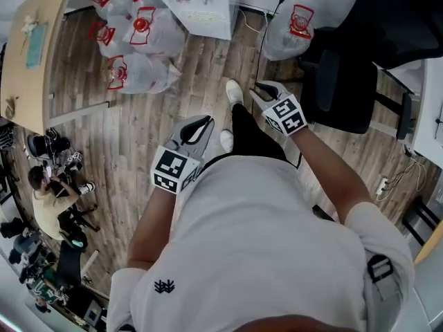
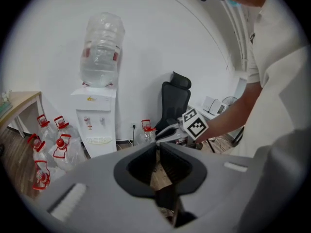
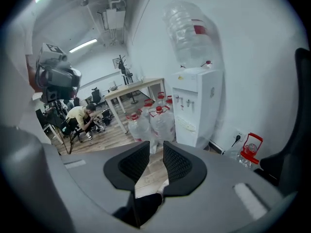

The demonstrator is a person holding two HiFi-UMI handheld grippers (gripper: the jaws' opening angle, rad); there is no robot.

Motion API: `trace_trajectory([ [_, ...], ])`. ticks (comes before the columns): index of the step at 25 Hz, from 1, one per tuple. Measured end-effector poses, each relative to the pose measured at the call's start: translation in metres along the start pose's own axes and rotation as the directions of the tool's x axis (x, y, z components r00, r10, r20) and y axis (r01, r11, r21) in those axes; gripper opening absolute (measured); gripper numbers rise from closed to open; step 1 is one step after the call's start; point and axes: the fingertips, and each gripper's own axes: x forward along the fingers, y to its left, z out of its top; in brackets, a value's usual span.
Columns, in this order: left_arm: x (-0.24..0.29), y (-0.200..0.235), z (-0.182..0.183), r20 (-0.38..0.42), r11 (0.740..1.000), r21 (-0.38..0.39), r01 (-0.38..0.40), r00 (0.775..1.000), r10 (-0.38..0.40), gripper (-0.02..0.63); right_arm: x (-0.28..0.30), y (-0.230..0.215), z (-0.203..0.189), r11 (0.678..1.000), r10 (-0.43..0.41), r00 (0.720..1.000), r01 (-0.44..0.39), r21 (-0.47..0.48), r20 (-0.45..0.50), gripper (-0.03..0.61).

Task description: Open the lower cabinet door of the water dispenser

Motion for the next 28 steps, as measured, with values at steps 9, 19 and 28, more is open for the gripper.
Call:
trace_trajectory([
  [9, 0.095, 0.077, 0.044, -0.131, 0.999, 0.025, 0.026, 0.991, -0.023, 0.060, 0.157, -0.136, -0.017, 0.998, -0.004, 0.994, 0.010, 0.055, -0.109, 0.071],
  [19, 0.188, 0.116, 0.017, -0.231, 0.988, 0.077, 0.134, 0.966, -0.113, 0.060, 0.316, -0.245, -0.064, 0.999, -0.037, 0.984, 0.041, 0.019, -0.176, 0.110],
  [28, 0.238, 0.150, -0.008, -0.261, 0.987, 0.040, 0.153, 0.956, -0.138, 0.060, 0.417, -0.290, -0.088, 0.996, -0.053, 0.971, 0.034, -0.085, -0.233, 0.137],
])
